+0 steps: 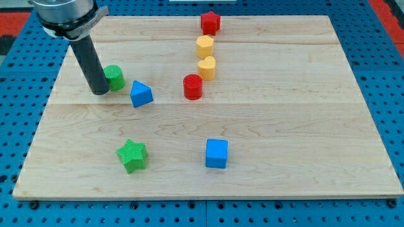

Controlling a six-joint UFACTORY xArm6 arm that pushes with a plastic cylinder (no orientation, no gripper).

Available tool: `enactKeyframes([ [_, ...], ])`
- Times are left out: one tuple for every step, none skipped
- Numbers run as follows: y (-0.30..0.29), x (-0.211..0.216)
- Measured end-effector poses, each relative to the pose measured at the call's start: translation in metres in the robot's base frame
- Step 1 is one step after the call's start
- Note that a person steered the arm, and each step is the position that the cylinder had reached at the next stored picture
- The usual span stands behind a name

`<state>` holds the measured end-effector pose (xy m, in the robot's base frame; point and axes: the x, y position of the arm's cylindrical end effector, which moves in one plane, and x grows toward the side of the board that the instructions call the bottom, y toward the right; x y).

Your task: Push the green star to the top left of the green circle

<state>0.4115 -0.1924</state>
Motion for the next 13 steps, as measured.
enactKeyframes([
  [-0.028, 0.041],
  [-0.02, 0.108],
  [-0.097, 0.146],
  [-0.031, 0.199],
  [0.036, 0.207],
  [0.088, 0.192],
  [0.112, 0.169],
  [0.082, 0.145],
  [0.034, 0.142],
  [0.01, 0.124],
  [0.003, 0.082],
  [0.022, 0.117],
  [-0.047, 0.088],
])
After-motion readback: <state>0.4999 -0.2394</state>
